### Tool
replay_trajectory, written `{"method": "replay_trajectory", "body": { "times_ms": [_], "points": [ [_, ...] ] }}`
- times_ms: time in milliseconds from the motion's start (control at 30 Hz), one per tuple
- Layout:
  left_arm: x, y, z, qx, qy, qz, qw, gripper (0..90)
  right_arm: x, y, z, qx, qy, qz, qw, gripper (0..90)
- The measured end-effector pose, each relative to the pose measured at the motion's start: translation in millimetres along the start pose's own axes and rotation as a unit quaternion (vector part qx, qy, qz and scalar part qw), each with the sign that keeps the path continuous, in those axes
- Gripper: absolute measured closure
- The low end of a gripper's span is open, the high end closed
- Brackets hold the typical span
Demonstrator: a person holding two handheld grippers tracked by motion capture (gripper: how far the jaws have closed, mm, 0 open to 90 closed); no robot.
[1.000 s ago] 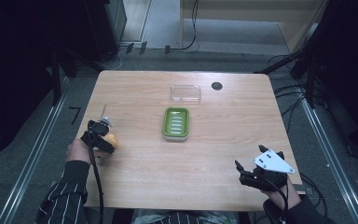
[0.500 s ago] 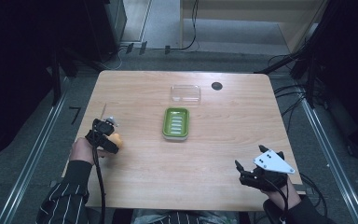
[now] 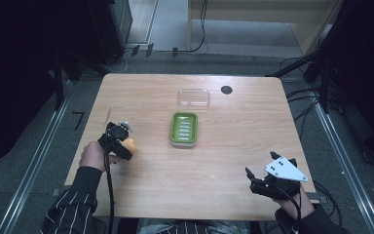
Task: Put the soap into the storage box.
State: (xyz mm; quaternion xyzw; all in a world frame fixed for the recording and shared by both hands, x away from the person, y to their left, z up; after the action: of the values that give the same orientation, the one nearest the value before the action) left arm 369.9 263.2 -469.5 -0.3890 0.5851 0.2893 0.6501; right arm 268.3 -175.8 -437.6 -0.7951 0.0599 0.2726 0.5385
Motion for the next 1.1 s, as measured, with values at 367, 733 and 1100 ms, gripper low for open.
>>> {"method": "replay_trajectory", "body": {
  "times_ms": [367, 733, 1100],
  "points": [
    [0.8, -18.1, -11.8, 0.022, 0.005, 0.005, 0.9997, 39.3, 0.2, 0.2, -0.2, 0.0, -0.001, 0.0, 1.0, 13.7],
    [2.5, -36.7, -18.3, 0.041, 0.004, 0.004, 0.9992, 39.3, 0.4, 0.3, -0.2, 0.001, -0.002, 0.001, 1.0, 13.7],
    [0.6, -54.4, -24.8, 0.059, 0.011, 0.0, 0.9982, 39.3, 0.4, 0.4, -0.3, 0.0, -0.002, 0.0, 1.0, 13.7]
  ]
}}
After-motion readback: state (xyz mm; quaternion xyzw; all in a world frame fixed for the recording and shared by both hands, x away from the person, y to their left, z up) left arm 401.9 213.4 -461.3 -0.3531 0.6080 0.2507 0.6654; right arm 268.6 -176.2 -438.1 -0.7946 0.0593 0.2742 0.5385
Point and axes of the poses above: each handheld gripper's, and its own axes: x roughly forward along the jaws, y roughly out of its underside, z roughly to its left, the point moved 5 cm from there along x, roughly forward along the jaws, and after that the axes turned 6 degrees about y, right-handed, at the moved point
